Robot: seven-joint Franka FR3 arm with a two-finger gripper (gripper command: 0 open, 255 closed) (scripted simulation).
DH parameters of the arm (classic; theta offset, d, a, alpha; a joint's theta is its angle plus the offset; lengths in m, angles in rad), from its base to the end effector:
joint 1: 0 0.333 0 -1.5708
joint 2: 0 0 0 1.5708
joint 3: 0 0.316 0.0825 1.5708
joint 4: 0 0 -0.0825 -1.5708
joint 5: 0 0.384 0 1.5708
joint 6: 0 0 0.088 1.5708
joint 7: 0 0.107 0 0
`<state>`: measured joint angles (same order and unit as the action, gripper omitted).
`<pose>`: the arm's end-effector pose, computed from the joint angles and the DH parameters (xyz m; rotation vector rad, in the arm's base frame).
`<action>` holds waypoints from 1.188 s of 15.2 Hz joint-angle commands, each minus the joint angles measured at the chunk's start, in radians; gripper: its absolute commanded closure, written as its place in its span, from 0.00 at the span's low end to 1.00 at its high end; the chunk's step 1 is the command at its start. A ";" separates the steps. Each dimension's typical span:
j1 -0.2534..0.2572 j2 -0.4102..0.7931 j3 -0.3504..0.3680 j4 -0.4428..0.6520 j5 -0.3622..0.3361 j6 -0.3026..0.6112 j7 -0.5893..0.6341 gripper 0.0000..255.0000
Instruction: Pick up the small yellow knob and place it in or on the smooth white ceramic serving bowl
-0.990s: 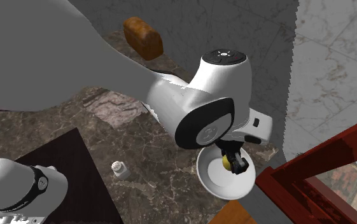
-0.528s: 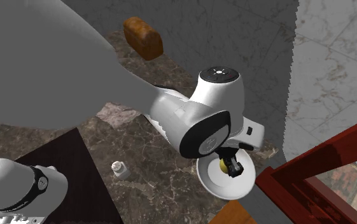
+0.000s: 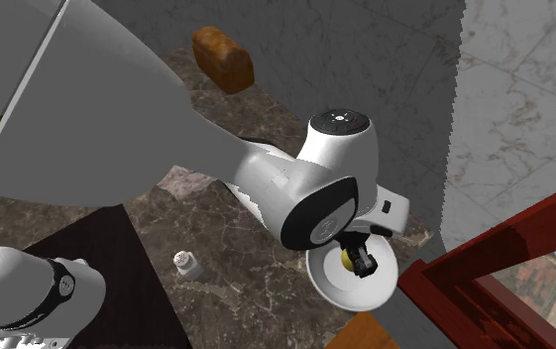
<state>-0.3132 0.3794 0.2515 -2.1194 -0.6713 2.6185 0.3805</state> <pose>0.5870 -0.0242 0.2474 2.8717 0.1384 0.2744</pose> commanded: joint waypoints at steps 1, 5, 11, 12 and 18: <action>0.000 0.000 0.000 0.000 0.000 0.000 0.000 1.00; 0.000 0.000 0.000 0.000 0.000 0.000 0.000 0.00; -0.020 -0.119 0.053 -0.038 0.095 -0.071 -0.064 0.00; -0.020 -0.119 0.053 -0.038 0.095 -0.071 -0.064 0.00; -0.020 -0.119 0.053 -0.038 0.095 -0.071 -0.064 0.00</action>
<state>-0.3329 0.2607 0.3041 -2.1575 -0.5767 2.5474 0.3168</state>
